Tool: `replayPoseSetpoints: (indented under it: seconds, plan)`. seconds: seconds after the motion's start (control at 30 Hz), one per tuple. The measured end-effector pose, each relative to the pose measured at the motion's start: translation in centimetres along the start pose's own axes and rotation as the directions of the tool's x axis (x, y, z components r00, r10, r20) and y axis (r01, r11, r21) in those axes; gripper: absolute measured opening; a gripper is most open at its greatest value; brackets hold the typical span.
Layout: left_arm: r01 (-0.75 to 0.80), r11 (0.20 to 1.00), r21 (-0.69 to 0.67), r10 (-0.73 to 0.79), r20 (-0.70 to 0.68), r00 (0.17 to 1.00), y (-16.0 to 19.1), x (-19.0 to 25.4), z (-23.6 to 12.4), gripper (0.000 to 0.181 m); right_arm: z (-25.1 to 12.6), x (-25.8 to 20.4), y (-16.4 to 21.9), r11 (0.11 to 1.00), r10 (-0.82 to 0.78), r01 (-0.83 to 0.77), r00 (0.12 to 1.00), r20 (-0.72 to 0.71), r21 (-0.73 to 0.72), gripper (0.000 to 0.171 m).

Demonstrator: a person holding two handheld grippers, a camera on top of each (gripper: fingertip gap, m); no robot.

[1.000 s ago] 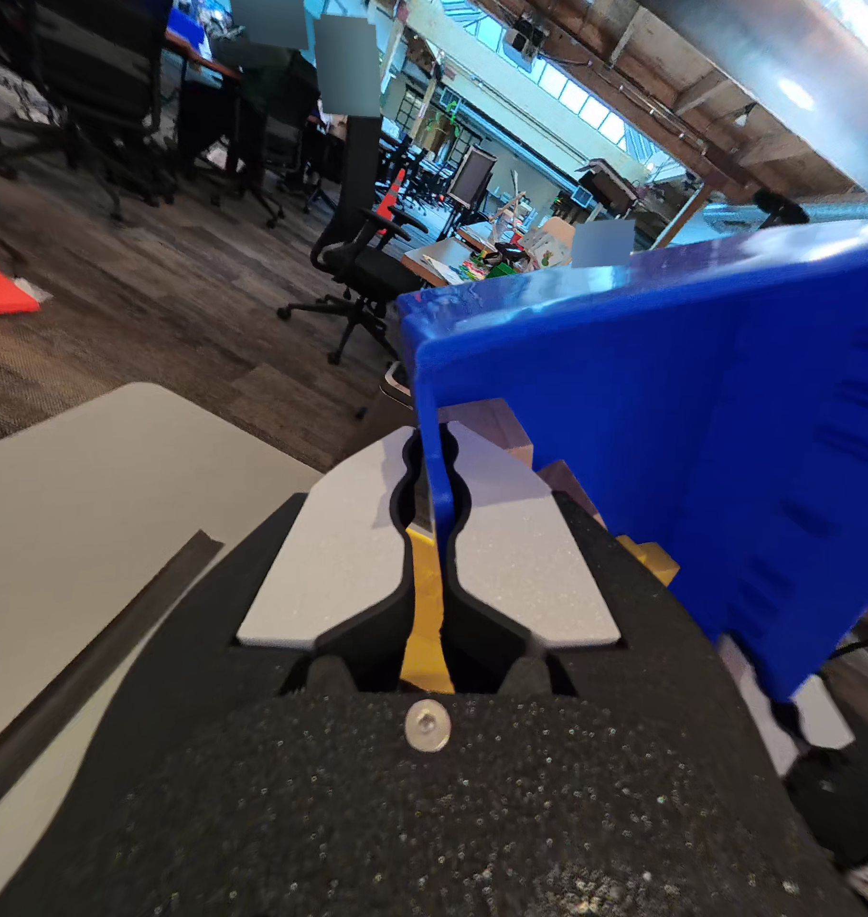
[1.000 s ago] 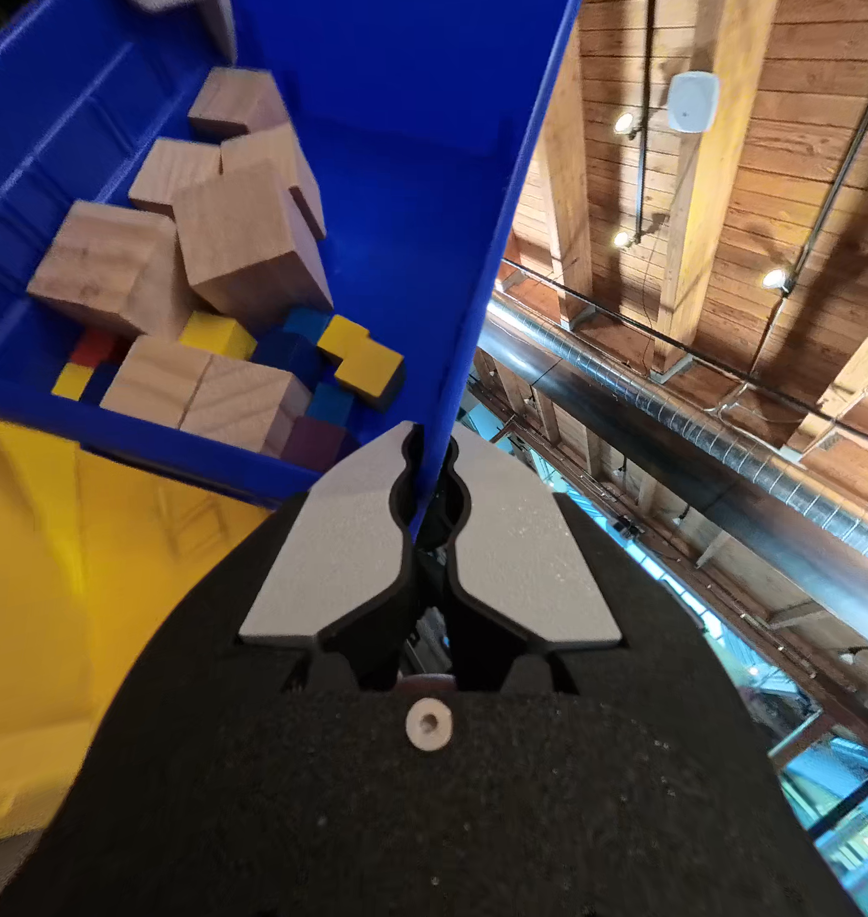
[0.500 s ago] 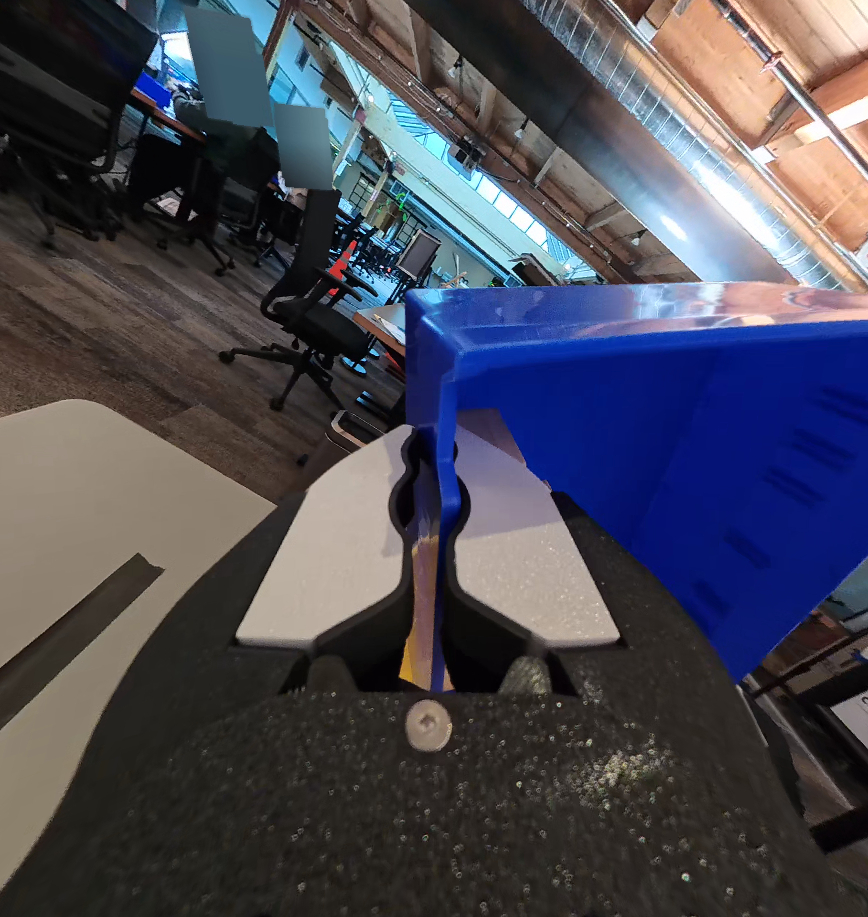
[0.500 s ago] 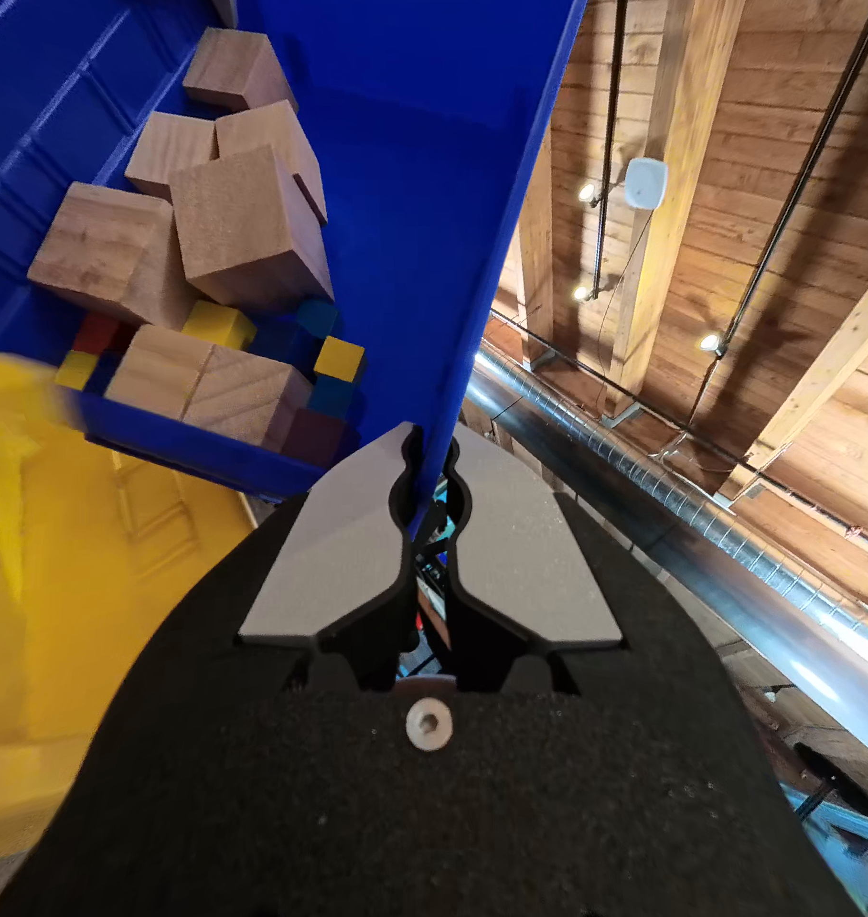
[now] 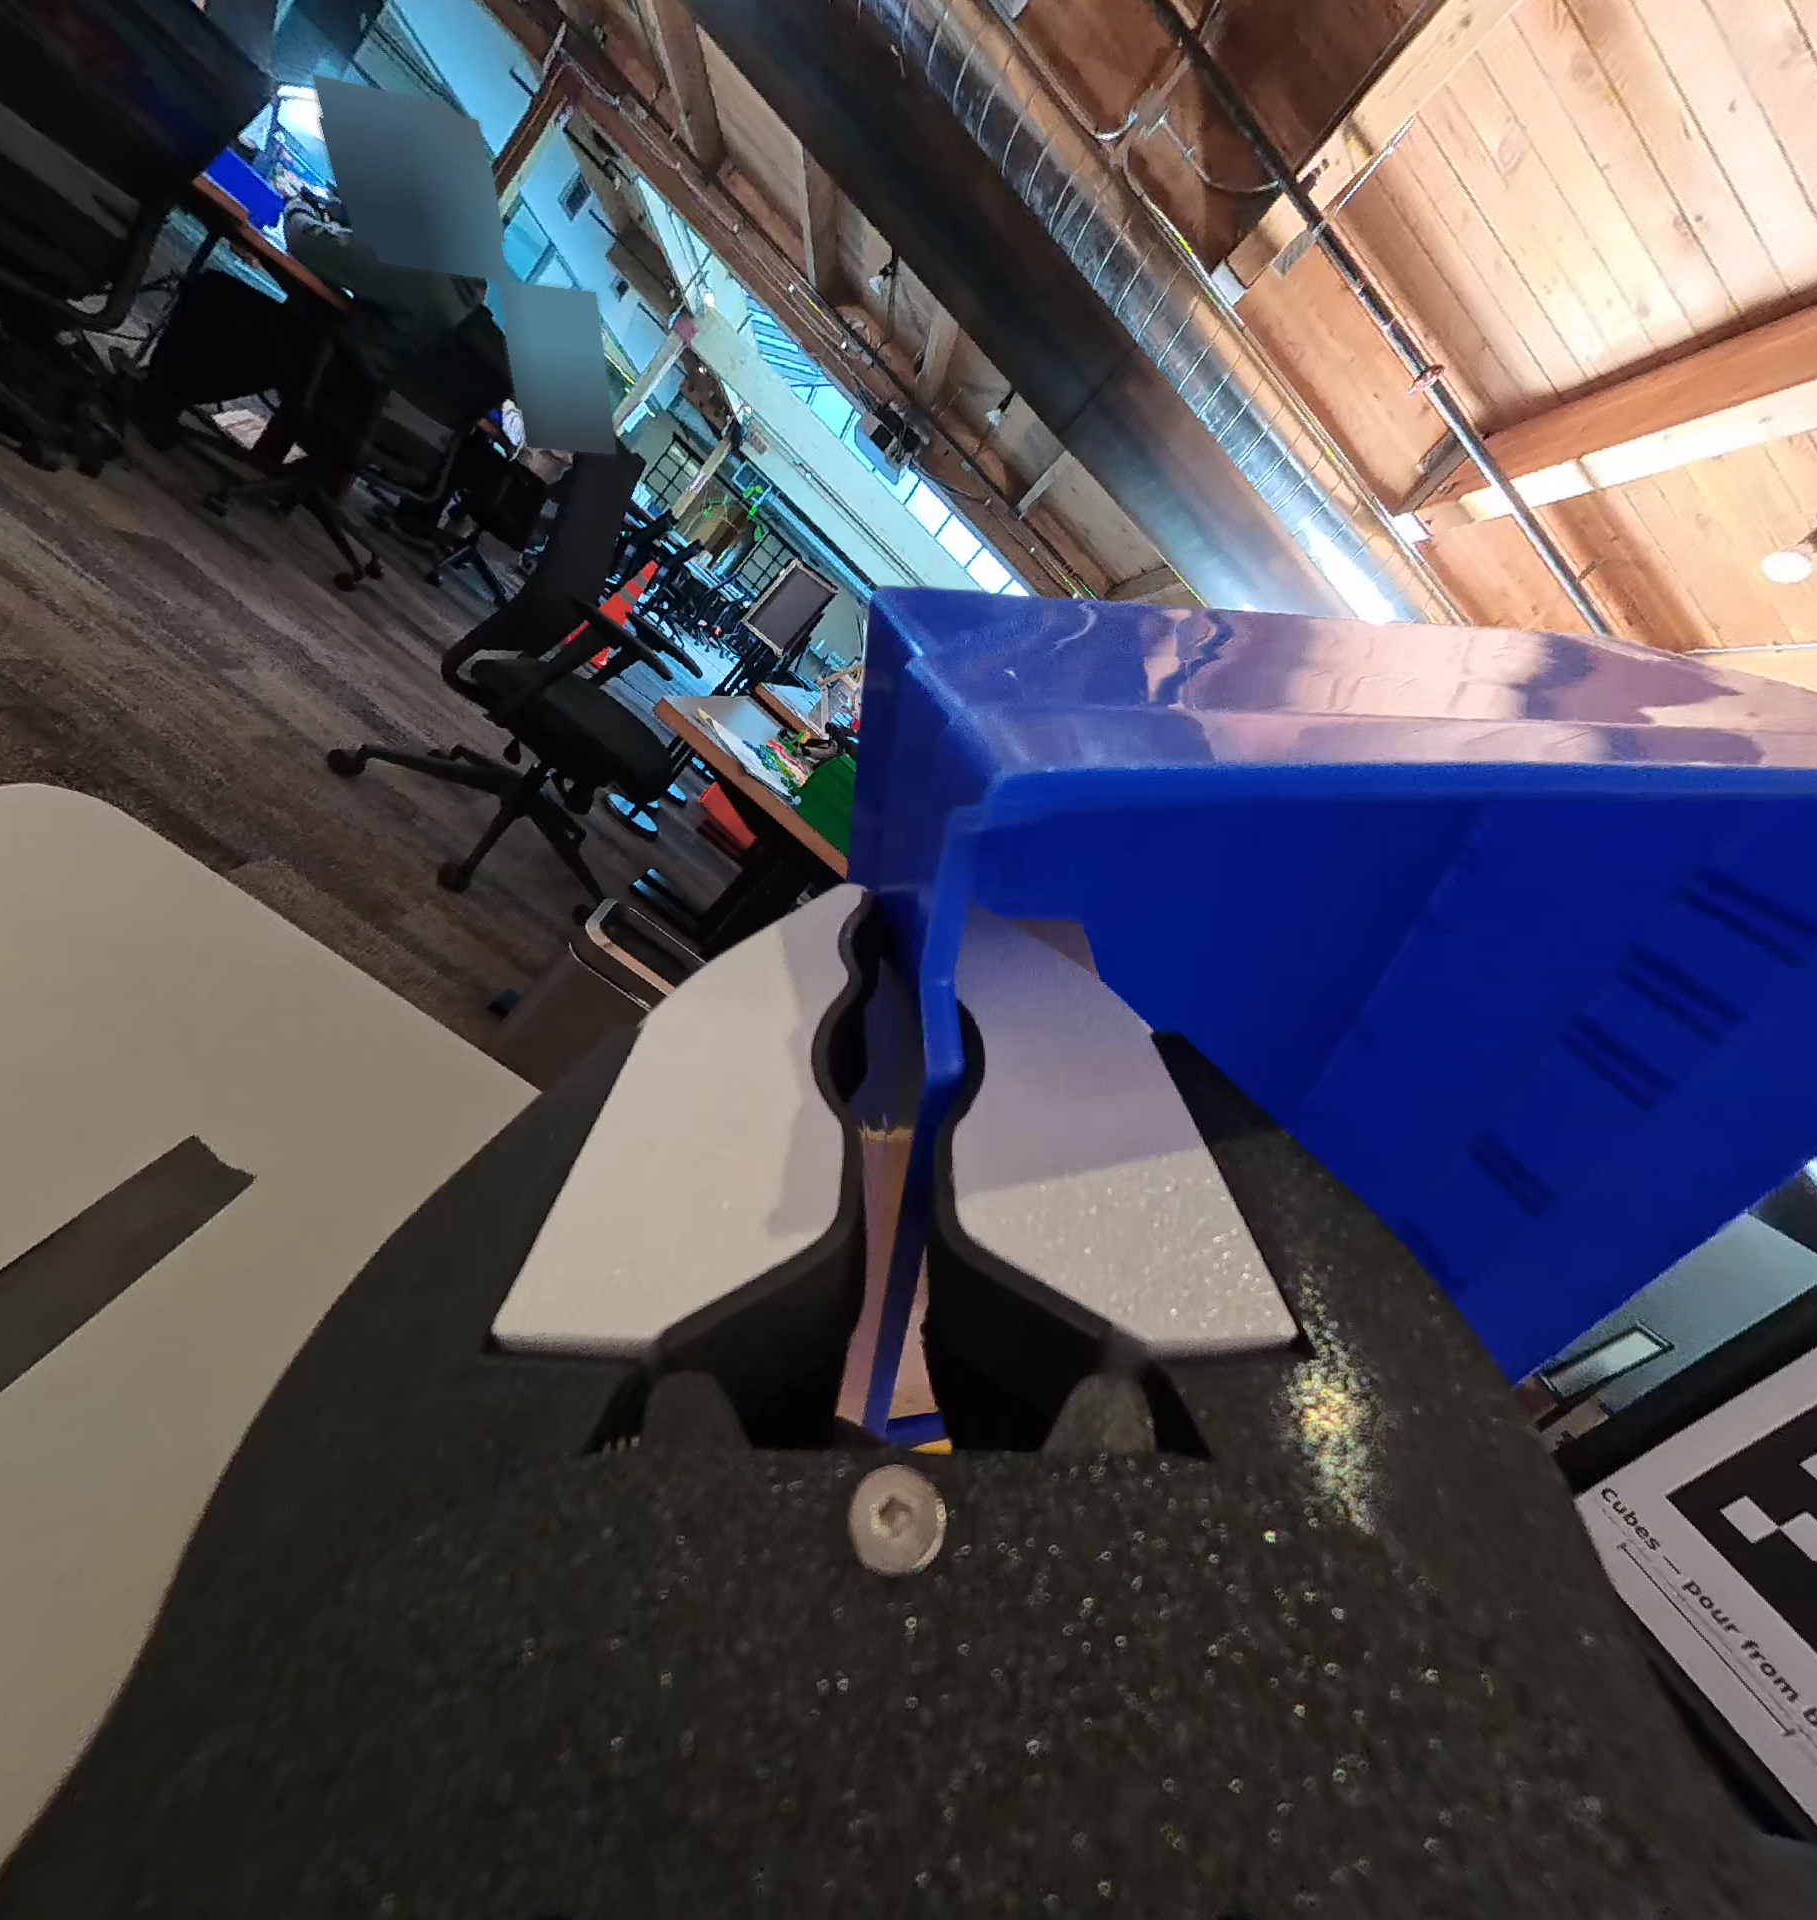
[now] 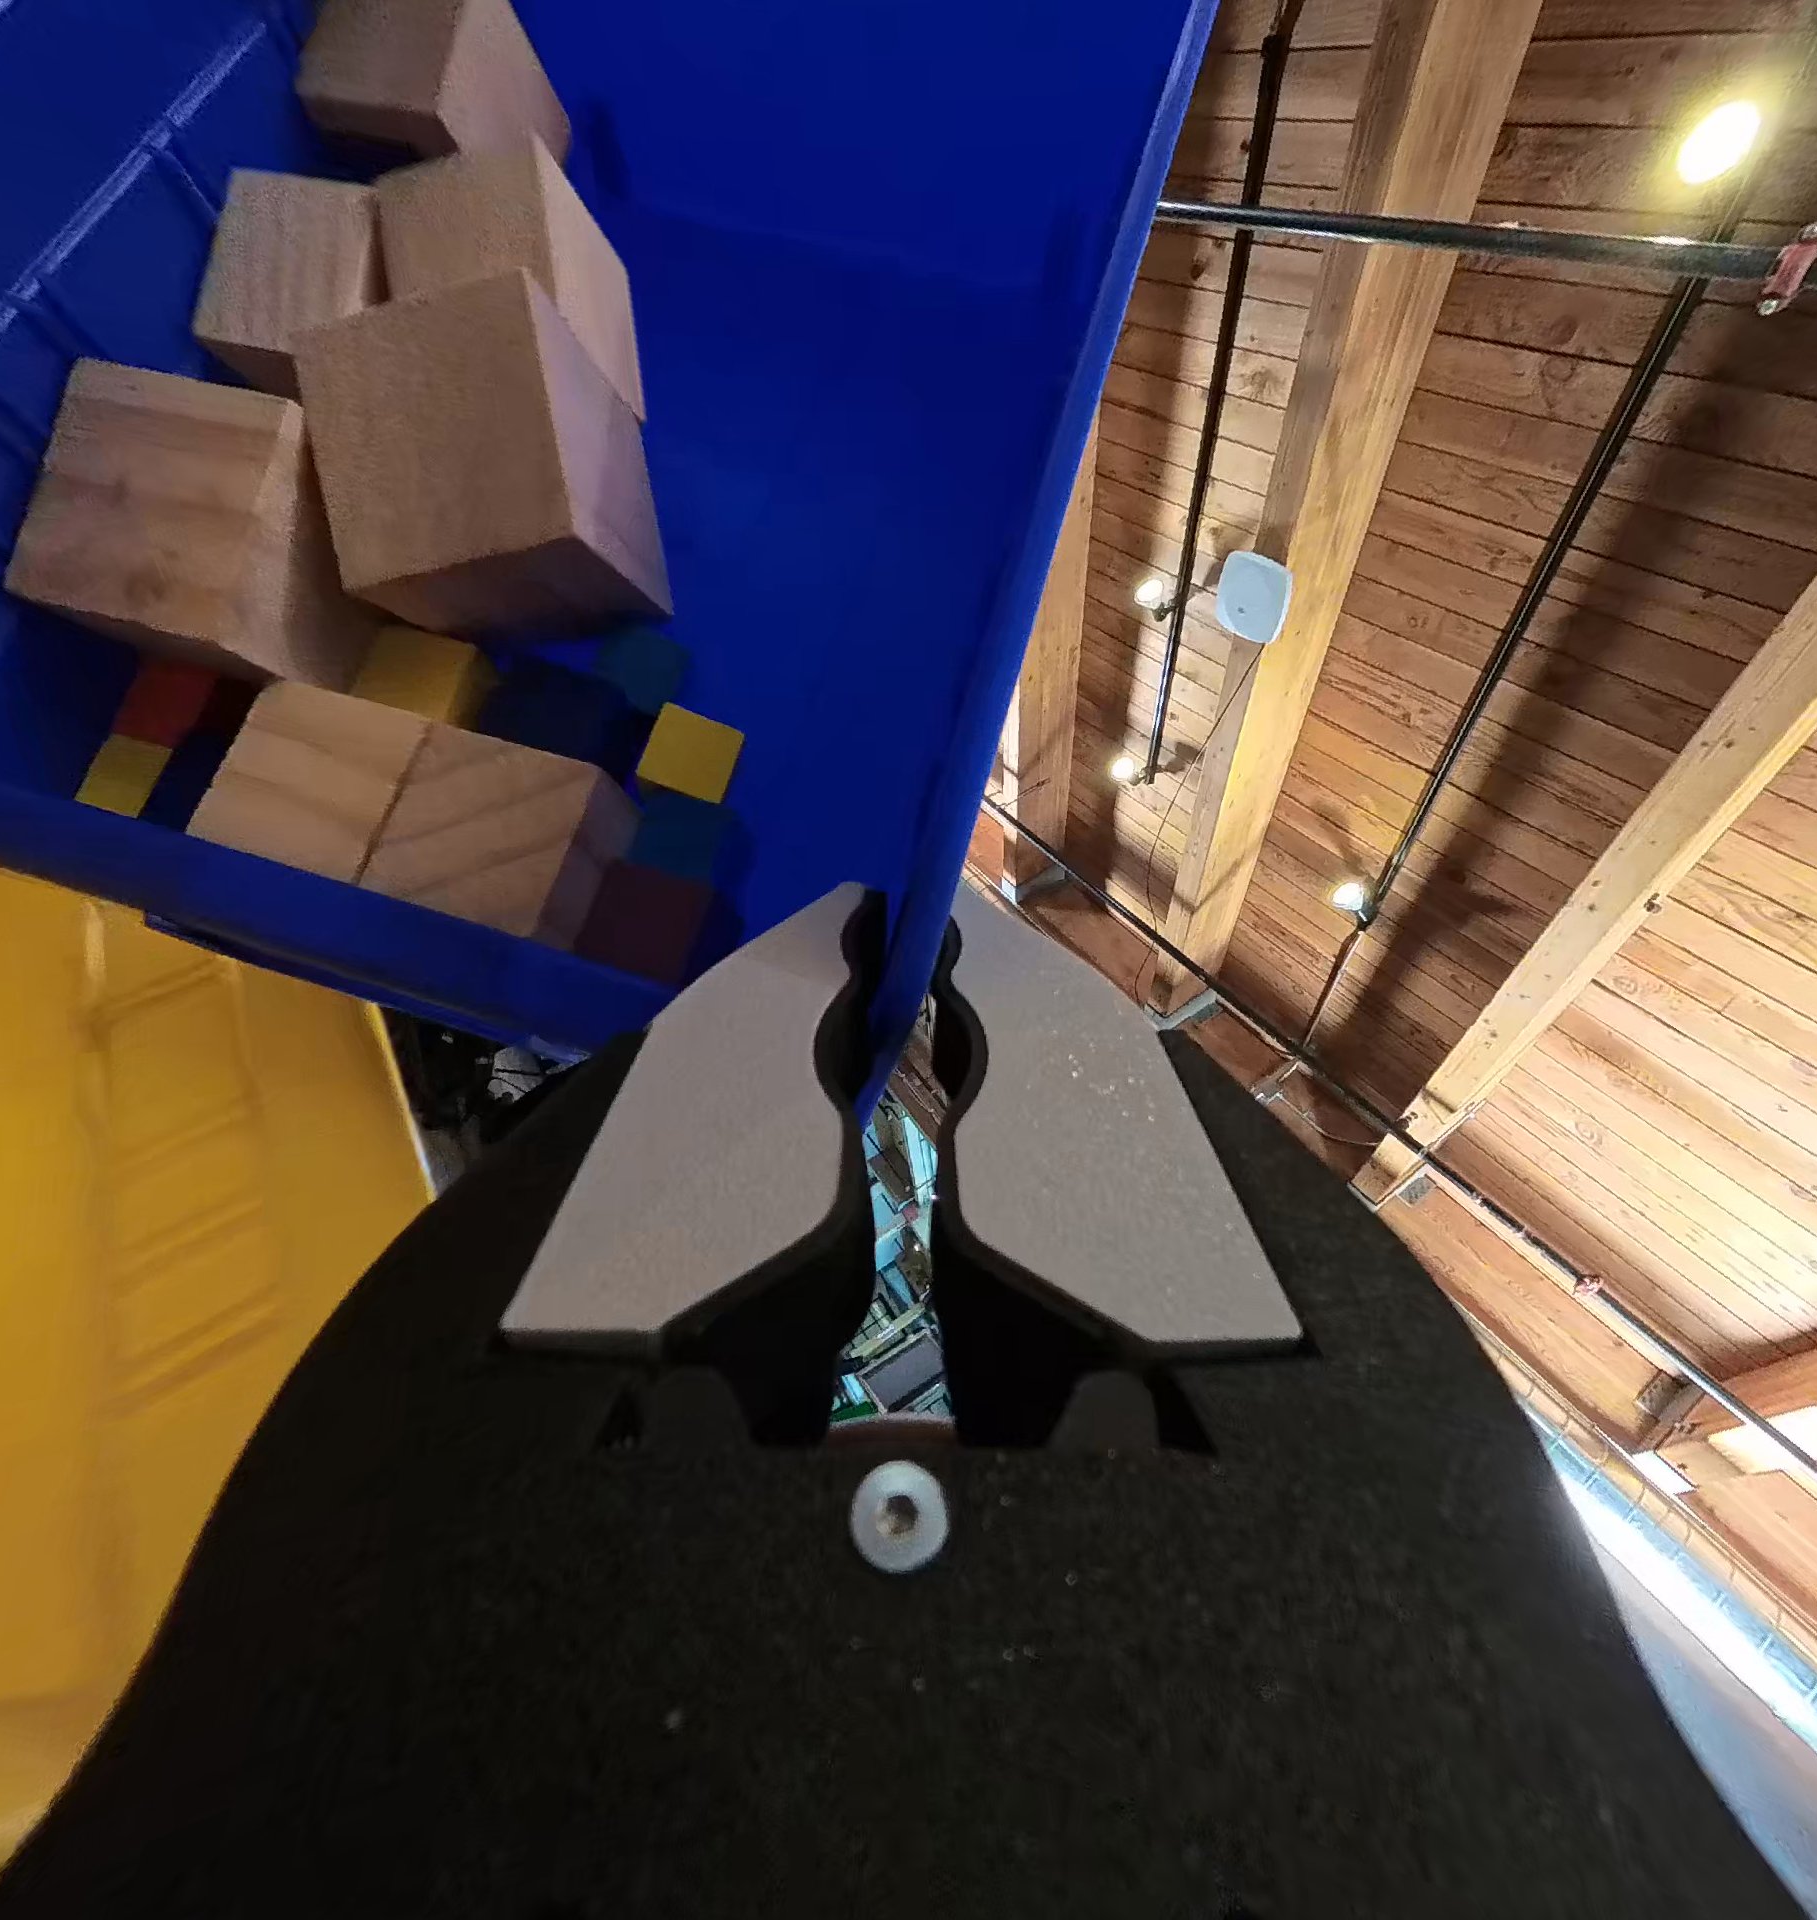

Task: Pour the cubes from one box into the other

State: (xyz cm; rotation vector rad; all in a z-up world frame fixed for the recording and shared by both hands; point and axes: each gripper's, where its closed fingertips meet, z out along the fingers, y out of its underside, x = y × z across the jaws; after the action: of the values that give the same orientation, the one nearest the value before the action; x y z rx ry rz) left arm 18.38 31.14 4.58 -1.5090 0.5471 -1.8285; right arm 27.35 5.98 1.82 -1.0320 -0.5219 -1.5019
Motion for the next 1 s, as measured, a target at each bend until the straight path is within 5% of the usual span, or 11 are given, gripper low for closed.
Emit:
replayPoseSetpoints:
  seconds: [1.0]
  plan:
    - [-0.153,0.936,-0.316,0.195,0.104,0.975,0.1,1.3,2.1,0.009,-0.7,-1.0,1.6,0.991,0.115,-0.112,0.992,0.043,-0.078,0.008]
